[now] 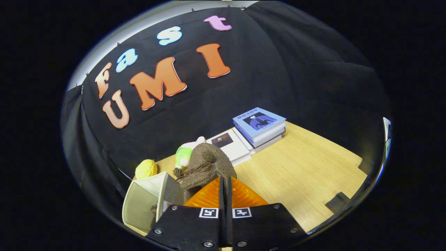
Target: Open the storage box then place both shoes into the box .Put the left shoe in first, then the right shoe, with the right side of both shoes facing outward in a uniform manner.
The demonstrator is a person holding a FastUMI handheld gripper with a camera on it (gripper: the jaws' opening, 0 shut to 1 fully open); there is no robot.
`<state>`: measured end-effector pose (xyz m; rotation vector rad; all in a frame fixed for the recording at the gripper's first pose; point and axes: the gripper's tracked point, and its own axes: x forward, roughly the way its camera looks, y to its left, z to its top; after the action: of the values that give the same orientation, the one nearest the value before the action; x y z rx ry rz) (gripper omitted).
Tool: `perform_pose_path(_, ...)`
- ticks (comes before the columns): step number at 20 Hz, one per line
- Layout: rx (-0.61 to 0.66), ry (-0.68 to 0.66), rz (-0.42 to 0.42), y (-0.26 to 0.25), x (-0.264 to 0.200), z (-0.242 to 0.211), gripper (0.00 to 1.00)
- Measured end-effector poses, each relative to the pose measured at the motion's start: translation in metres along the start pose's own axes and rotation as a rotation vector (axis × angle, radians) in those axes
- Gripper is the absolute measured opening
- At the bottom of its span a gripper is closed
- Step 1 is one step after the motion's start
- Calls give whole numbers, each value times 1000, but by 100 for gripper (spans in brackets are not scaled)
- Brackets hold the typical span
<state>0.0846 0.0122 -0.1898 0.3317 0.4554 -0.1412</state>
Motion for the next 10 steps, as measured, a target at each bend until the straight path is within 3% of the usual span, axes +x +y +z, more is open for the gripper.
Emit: perform_pose_path(10, 21, 42, 158, 132, -14, -24, 0)
